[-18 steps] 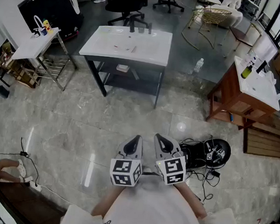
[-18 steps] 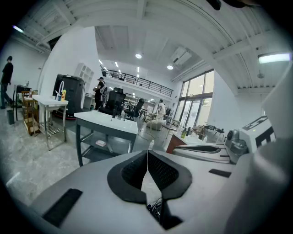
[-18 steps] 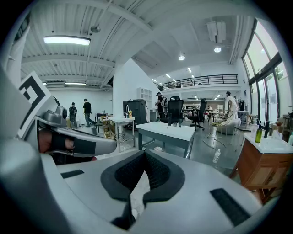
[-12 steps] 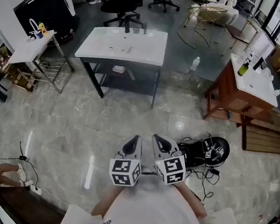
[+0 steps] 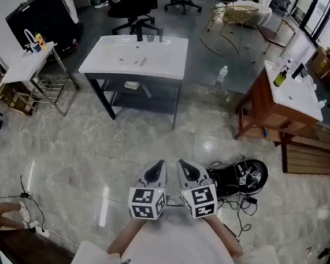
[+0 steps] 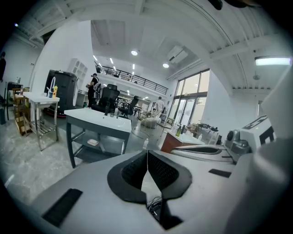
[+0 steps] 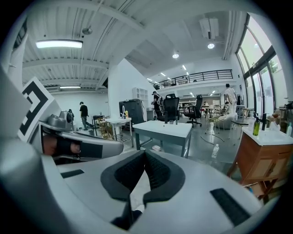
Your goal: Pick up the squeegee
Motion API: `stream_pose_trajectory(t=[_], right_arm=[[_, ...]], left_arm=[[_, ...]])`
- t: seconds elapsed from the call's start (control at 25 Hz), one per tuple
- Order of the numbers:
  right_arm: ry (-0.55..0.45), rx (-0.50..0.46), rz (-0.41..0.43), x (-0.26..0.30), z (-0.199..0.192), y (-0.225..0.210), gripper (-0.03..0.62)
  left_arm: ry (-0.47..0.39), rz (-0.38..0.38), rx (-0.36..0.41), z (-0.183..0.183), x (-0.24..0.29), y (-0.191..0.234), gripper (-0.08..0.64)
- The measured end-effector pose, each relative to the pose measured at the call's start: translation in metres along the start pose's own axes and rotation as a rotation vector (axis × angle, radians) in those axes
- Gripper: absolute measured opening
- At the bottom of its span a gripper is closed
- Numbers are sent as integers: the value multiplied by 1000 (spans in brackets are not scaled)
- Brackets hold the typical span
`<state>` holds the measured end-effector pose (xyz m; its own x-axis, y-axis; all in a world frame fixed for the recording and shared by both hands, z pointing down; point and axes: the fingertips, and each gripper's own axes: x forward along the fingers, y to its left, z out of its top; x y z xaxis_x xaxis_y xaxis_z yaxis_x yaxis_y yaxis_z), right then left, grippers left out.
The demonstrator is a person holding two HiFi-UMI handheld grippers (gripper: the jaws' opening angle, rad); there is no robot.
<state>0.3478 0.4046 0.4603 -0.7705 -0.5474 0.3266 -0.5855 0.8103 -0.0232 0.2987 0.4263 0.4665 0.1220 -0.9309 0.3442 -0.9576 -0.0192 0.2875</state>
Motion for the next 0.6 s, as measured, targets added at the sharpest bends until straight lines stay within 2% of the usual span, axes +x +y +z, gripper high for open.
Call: stream_pose_trajectory(t=[0.6], right_arm=[[53,13,17,69,10,-17,26]], left_arm=[[50,-8,-25,21,58,46,27]])
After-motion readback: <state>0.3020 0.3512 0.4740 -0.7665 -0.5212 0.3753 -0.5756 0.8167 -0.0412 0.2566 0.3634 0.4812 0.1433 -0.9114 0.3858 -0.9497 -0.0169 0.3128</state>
